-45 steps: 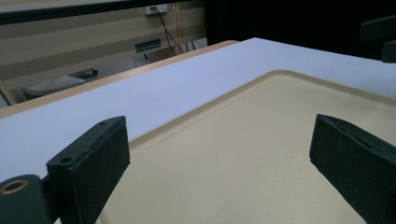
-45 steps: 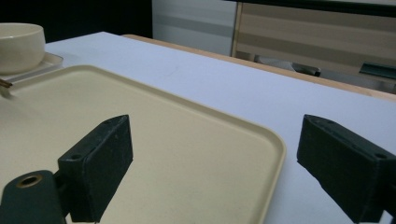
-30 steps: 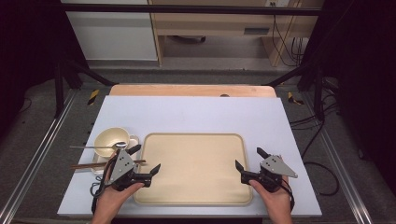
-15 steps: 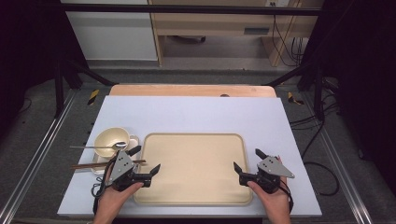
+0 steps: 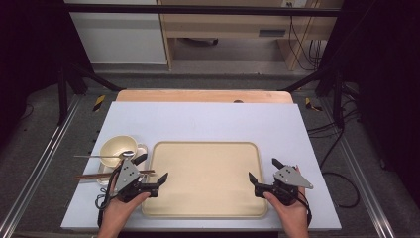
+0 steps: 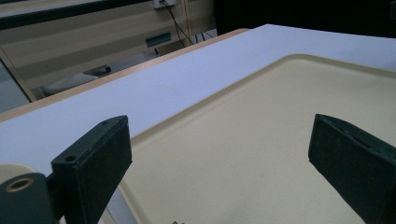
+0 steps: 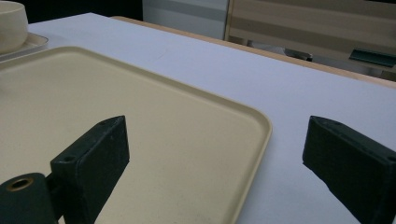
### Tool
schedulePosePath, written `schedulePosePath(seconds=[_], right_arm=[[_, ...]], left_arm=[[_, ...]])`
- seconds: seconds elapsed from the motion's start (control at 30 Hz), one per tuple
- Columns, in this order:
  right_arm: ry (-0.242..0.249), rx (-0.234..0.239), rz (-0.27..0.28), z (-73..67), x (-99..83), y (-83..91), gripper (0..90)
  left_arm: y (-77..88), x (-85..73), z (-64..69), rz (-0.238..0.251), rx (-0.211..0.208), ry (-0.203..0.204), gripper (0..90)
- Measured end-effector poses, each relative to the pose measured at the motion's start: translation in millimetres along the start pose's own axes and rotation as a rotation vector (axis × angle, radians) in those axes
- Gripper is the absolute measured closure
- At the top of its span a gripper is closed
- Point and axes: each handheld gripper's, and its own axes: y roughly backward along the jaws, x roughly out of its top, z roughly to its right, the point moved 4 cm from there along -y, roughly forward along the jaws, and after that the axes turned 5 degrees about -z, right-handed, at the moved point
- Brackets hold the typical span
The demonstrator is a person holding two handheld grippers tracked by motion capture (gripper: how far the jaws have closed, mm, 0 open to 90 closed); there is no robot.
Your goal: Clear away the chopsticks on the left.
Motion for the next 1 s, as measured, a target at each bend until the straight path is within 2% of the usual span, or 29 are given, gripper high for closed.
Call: schedulePosePath(seconds=[0.2,1.0], right_arm=[[0.003,0.015,0.01,-0.4,0.7,1.1,5.9],[-0.009,0.017,0.005,-2.1,-0.1,0.6,7.2]], left_arm=[[-0.4,-0.5,-0.3,-0.002,0.003,0.0,5.8],[-1.1,-1.2,-0.7,-0.004,0.007,0.002,5.8]])
